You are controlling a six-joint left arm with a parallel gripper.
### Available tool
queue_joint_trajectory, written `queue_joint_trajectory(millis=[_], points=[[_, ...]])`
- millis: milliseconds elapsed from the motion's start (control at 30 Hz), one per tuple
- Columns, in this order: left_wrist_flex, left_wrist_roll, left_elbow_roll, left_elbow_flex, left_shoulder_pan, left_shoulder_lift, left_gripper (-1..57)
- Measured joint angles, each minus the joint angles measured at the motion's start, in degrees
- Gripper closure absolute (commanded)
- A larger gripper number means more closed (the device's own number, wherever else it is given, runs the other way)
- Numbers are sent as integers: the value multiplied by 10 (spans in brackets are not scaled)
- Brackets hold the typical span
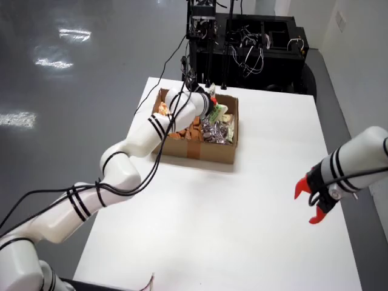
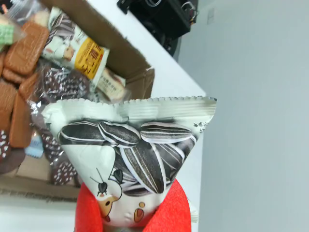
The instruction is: Grasp a snack and put it in the bin.
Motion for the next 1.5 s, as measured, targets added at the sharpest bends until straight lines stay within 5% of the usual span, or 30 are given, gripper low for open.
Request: queue_joint_trajectory(millis=[167,433,600,1033,1500], points=[[-35,5,-1,3,16,-3,474],[-97,34,-36,48,36,-27,203],[-113,35,-54,68,42,-35,163],[-44,41,-57,16,27,-5,260],[53,25,-40,-59,-3,18,505]])
